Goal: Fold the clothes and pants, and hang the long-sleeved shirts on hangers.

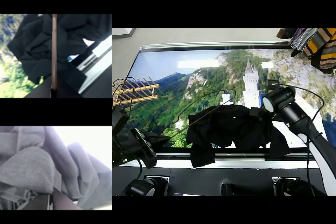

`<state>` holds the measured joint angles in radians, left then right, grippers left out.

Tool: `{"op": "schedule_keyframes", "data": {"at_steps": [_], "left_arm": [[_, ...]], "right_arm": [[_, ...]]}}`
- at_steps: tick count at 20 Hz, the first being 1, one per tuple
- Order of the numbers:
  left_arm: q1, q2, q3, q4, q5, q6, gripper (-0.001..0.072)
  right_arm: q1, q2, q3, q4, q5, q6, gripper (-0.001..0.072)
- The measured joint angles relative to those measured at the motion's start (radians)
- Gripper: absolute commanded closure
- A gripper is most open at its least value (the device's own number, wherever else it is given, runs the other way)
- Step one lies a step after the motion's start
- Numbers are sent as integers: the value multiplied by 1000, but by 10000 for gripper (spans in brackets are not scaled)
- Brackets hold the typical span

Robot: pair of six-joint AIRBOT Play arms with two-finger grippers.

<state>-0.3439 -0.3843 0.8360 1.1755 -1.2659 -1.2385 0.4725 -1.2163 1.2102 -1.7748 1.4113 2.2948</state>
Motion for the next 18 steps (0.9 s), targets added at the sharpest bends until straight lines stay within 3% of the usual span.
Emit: {"op": "schedule_keyframes", "data": {"at_steps": [18], "left_arm": [[-27, 23, -121, -244, -27, 35, 694]], "right_arm": [[-95, -10, 0, 64, -71, -1, 683]]}}
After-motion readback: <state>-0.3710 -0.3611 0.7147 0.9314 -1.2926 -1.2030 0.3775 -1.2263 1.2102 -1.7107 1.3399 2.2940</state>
